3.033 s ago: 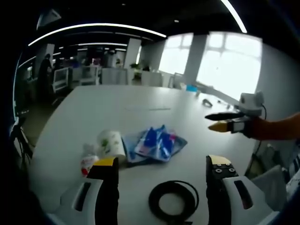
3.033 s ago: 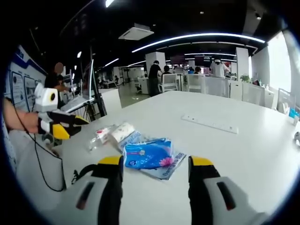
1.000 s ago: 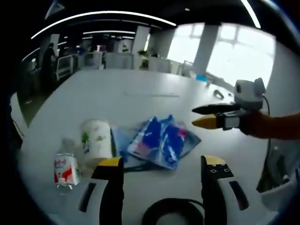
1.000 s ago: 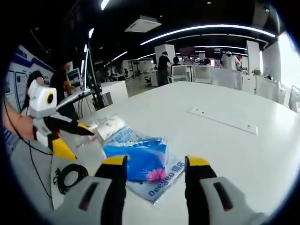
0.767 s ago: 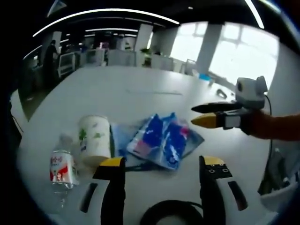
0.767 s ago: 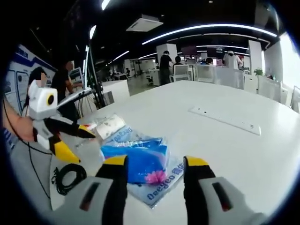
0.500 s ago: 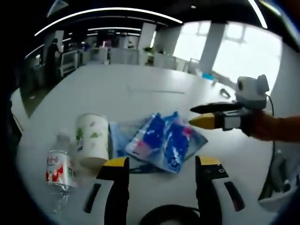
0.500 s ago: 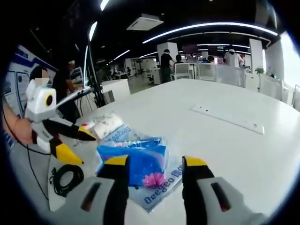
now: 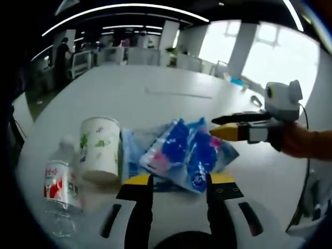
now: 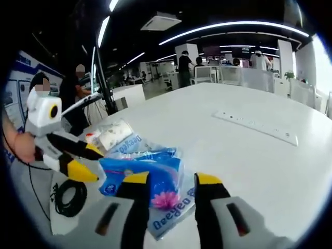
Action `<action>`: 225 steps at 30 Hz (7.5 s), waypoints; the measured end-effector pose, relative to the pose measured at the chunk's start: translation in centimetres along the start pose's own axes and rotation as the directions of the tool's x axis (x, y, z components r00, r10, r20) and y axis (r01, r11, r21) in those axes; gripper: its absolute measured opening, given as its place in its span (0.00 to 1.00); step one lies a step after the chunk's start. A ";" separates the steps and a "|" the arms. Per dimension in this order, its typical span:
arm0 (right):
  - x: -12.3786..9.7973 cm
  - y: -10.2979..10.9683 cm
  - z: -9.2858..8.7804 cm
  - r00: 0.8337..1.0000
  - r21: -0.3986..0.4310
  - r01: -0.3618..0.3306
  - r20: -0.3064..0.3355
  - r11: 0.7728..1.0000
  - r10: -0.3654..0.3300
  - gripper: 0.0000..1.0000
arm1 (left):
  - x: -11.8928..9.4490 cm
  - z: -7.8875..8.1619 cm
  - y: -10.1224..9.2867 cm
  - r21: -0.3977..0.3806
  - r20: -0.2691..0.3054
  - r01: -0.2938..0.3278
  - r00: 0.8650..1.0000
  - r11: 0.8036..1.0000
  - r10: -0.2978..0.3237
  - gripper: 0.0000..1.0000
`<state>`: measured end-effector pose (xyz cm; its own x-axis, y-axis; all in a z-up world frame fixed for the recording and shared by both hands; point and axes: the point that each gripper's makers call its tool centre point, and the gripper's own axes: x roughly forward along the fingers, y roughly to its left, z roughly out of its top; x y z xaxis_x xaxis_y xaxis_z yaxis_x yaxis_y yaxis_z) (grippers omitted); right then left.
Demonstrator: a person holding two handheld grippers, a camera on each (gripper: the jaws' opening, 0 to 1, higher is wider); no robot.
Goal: Arrange the tabletop items into an orderly group along one side of the table until the central work area is clear of visible clutter.
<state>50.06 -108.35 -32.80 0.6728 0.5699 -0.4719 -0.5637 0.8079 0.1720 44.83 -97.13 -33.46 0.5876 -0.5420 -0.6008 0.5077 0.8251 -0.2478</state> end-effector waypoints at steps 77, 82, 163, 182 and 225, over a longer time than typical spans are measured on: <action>-10.3 2.0 5.3 0.972 0.043 0.144 0.181 0.989 -0.150 0.00 | -4.6 7.5 -4.2 0.383 -0.013 0.210 0.975 0.899 -0.223 0.00; -11.7 1.6 5.8 0.964 0.047 0.169 0.198 0.985 -0.175 0.00 | -4.8 8.3 -5.4 0.416 -0.011 0.224 0.970 0.882 -0.242 0.00; -19.6 -11.1 -10.8 0.922 0.274 0.373 0.001 0.887 -0.388 0.00 | 10.7 -0.2 -18.3 0.451 -0.213 0.330 0.942 0.829 -0.259 0.00; -19.4 -10.8 -11.9 0.928 0.308 0.365 -0.048 0.879 -0.369 0.11 | 10.4 -0.9 -18.2 0.449 -0.233 0.332 0.940 0.829 -0.250 0.12; -21.9 -10.1 -8.1 0.904 0.295 0.406 0.013 0.865 -0.428 0.23 | 6.3 2.9 -18.7 0.460 -0.129 0.327 0.944 0.826 -0.303 0.43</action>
<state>37.12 -130.17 -31.17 0.8556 0.1710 -0.4886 -0.0735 0.9744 0.2124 40.91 -116.43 -30.43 0.3203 -0.7410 -0.5901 0.9010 0.4306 -0.0517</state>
